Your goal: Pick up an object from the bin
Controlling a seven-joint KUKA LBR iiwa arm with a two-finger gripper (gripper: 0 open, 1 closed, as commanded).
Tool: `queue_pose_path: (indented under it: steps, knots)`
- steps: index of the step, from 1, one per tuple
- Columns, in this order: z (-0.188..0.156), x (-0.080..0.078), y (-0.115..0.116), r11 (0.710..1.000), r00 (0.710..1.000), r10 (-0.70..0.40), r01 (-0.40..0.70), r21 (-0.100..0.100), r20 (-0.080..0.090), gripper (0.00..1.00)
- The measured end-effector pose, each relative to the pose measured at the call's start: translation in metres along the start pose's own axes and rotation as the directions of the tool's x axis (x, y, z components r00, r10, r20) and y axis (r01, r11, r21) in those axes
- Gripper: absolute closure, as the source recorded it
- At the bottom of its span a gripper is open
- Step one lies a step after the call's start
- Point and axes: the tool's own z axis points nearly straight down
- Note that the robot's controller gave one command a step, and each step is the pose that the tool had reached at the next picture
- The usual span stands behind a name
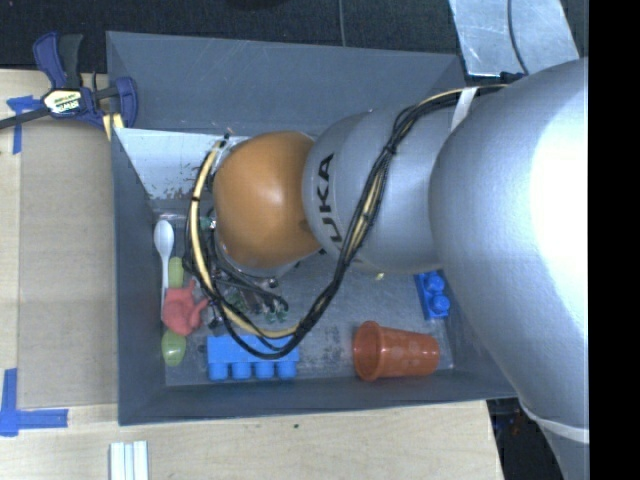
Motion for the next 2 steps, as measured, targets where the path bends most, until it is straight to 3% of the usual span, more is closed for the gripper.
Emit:
queue_pose_path:
  steps: [1,2]
  knots:
    - [-0.047,0.000,0.002,1.000,1.000,0.001,-0.001,0.001,-0.005,1.00]
    - [-0.128,-0.011,0.004,1.000,1.000,0.024,-0.024,-0.001,0.008,1.00]
